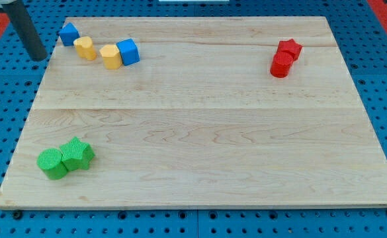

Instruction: Separate the blue cube from the group of blocks

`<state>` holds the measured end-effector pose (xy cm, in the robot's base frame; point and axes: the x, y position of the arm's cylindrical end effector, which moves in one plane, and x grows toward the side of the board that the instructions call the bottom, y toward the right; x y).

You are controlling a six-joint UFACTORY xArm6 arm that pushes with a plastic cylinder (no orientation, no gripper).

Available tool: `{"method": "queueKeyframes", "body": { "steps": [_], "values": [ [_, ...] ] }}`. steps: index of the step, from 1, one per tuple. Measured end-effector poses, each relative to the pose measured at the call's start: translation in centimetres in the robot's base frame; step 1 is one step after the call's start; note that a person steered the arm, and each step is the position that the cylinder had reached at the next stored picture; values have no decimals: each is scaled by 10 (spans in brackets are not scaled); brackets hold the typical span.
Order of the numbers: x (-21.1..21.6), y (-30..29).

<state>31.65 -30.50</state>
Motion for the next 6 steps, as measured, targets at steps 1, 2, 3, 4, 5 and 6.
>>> {"method": "queueKeyframes", "body": {
  "steps": [1, 2, 3, 4, 5, 6],
  "values": [
    [-48, 0],
    [-67, 7],
    [-51, 97],
    [-52, 141],
    [-64, 129],
    [-14, 180]
  ]
}}
